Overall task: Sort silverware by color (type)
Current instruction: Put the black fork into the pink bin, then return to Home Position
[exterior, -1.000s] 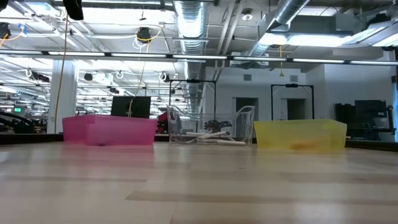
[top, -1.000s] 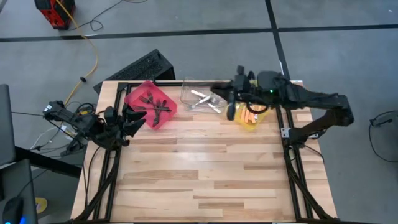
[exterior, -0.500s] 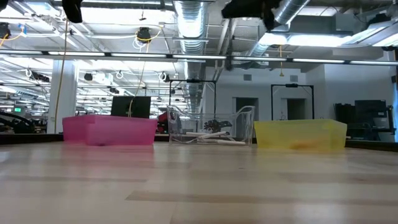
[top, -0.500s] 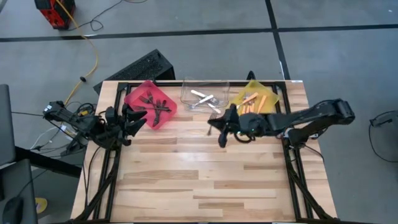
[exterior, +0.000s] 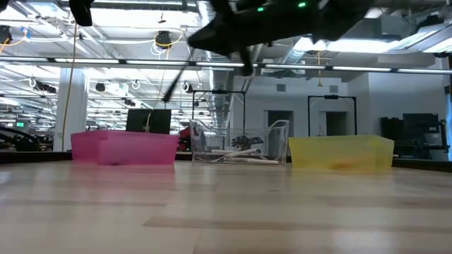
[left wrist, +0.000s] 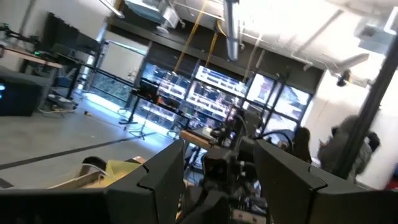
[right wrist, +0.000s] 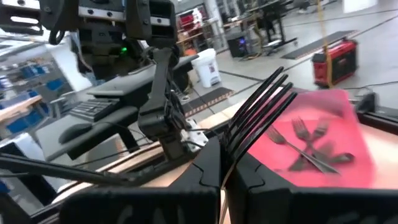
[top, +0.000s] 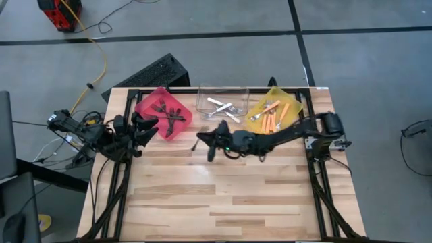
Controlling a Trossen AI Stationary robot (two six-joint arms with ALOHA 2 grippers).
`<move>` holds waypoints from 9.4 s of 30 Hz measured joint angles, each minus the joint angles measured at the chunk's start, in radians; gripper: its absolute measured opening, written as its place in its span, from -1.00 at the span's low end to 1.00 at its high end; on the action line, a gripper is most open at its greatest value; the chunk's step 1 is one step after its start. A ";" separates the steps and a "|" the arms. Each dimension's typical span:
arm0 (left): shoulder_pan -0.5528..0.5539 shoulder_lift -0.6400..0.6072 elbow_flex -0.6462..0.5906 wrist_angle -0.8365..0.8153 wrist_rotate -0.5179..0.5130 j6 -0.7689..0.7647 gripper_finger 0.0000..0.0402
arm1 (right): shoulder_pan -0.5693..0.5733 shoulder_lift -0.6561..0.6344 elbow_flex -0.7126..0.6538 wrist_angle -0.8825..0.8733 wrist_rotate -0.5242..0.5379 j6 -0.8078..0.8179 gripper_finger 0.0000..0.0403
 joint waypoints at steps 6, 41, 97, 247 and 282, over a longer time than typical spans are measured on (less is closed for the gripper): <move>0.000 -0.057 0.000 0.015 -0.045 -0.008 -0.11 | -0.090 0.139 0.207 -0.053 -0.192 -0.005 -0.89; 0.000 -0.185 0.000 -0.109 -0.200 -0.024 -0.11 | -0.335 0.677 1.029 -0.472 -0.505 0.055 -0.89; 0.000 -0.185 0.000 -0.113 -0.259 -0.019 -0.11 | -0.356 0.669 1.194 -0.737 -0.478 -0.203 0.47; 0.000 -0.406 -0.246 -0.497 0.757 -0.040 -0.11 | 0.018 -1.767 -1.041 -0.683 -0.035 -0.353 0.47; 0.000 -0.405 -0.245 -0.771 0.580 -0.070 -0.11 | 0.018 -1.768 -1.042 -0.689 -0.034 -0.396 0.47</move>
